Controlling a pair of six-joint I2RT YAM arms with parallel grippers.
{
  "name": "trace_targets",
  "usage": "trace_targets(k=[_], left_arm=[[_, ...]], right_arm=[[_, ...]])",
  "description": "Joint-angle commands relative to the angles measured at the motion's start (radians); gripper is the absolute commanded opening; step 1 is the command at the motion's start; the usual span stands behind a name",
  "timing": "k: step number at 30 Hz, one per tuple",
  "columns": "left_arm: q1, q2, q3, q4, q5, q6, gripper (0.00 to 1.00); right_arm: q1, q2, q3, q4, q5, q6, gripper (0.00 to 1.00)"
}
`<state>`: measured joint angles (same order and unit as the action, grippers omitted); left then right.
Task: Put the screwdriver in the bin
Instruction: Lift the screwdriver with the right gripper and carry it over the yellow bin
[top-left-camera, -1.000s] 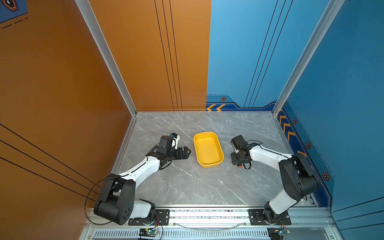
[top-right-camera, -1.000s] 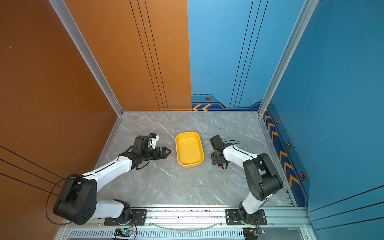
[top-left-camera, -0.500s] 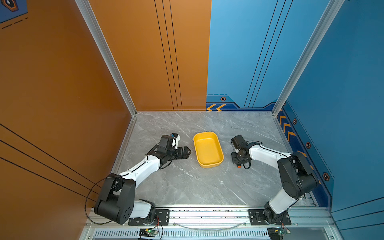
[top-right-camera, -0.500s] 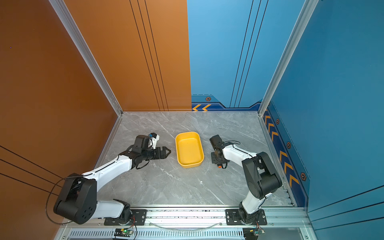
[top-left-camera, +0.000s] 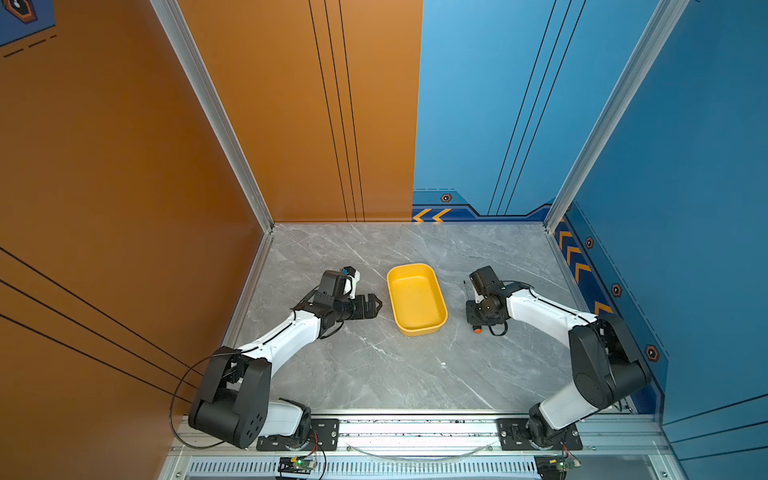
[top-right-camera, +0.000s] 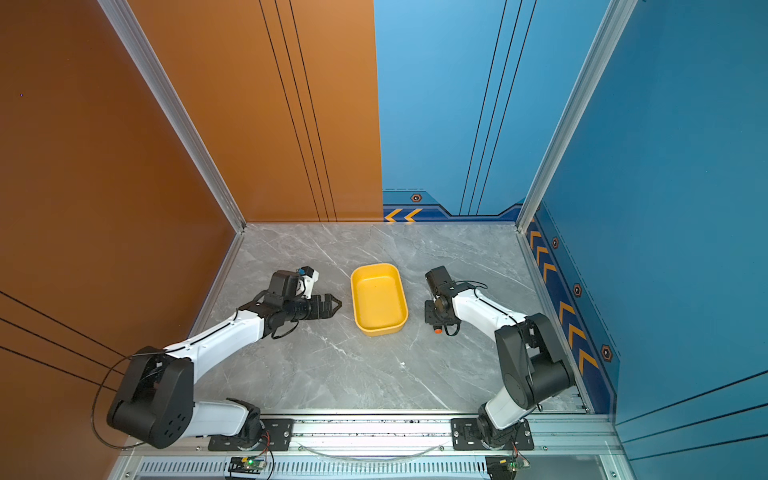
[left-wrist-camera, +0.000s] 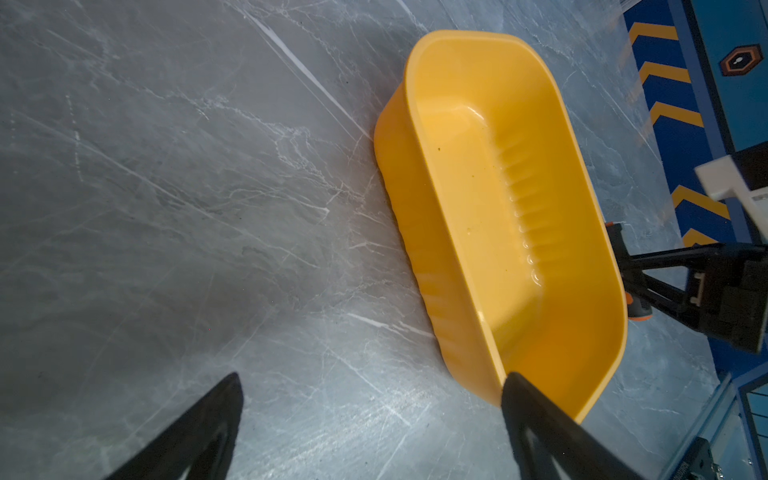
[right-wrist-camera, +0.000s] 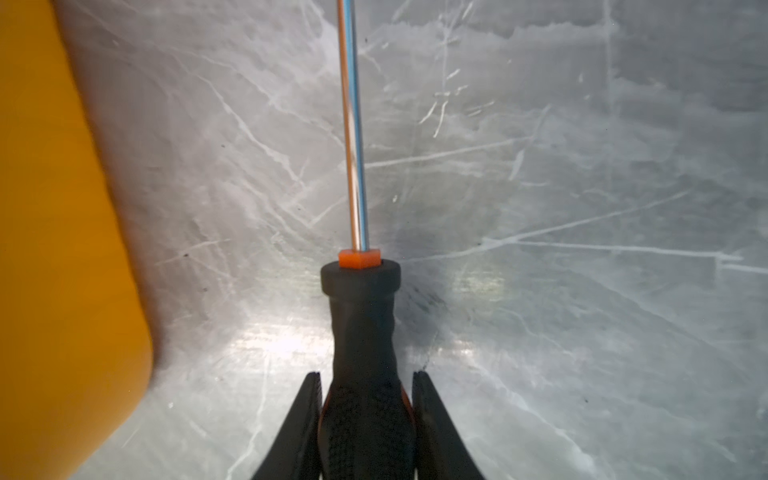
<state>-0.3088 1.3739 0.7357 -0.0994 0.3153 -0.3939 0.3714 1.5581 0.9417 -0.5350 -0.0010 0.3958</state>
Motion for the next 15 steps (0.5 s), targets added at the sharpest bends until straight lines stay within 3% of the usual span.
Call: trace_targets(k=[1, 6, 15], left_arm=[[-0.007, -0.007, 0.022, -0.022, 0.019, -0.006, 0.98], [-0.008, -0.013, 0.024, -0.02, 0.033, -0.008, 0.98], [-0.008, 0.018, 0.018, -0.005, 0.055, 0.014, 0.98]], right_arm=[[-0.006, -0.096, 0.035, -0.045, -0.038, 0.07, 0.03], [0.039, -0.188, 0.085, -0.056, -0.044, 0.14, 0.02], [0.25, -0.173, 0.218, -0.06, 0.112, 0.265, 0.02]])
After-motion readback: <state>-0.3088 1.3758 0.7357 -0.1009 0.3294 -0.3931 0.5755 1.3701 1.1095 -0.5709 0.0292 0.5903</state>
